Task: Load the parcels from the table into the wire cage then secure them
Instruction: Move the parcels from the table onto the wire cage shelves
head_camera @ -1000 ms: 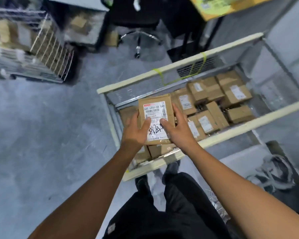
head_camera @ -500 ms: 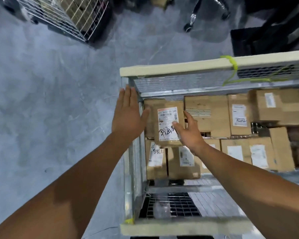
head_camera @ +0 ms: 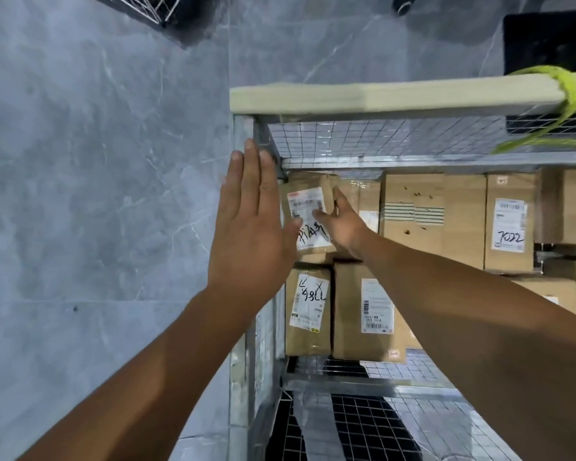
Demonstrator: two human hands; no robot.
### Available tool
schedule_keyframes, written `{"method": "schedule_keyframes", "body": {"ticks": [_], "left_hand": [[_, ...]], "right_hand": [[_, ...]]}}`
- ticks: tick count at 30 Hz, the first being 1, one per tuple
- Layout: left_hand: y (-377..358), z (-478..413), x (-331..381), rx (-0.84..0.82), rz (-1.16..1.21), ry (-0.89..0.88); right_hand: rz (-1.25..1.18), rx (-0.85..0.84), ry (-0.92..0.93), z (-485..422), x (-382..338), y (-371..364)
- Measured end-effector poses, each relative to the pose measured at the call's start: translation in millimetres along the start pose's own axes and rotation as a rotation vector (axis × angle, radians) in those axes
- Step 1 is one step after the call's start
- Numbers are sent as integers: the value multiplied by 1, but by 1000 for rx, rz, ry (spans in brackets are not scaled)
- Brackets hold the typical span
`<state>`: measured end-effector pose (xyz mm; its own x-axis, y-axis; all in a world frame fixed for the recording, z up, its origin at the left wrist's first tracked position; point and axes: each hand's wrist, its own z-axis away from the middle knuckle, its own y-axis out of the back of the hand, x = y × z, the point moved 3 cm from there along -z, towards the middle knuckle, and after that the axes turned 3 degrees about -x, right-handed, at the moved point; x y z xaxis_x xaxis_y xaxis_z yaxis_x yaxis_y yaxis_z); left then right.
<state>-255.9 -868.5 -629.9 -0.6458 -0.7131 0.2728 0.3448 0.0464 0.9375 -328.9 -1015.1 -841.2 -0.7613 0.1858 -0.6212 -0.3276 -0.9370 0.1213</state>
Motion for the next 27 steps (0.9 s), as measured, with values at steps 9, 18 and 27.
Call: {"method": "schedule_keyframes", "body": {"ticks": [9,18,27], "left_hand": [[30,18,12,-251,-36,41],[72,141,84,-441,-18,-191],[118,268,245,-487,127,-658]], "right_hand": [[204,2,16,129,-21,49],[540,382,23,393,-2,86],[249,972,-227,657,107,54]]}}
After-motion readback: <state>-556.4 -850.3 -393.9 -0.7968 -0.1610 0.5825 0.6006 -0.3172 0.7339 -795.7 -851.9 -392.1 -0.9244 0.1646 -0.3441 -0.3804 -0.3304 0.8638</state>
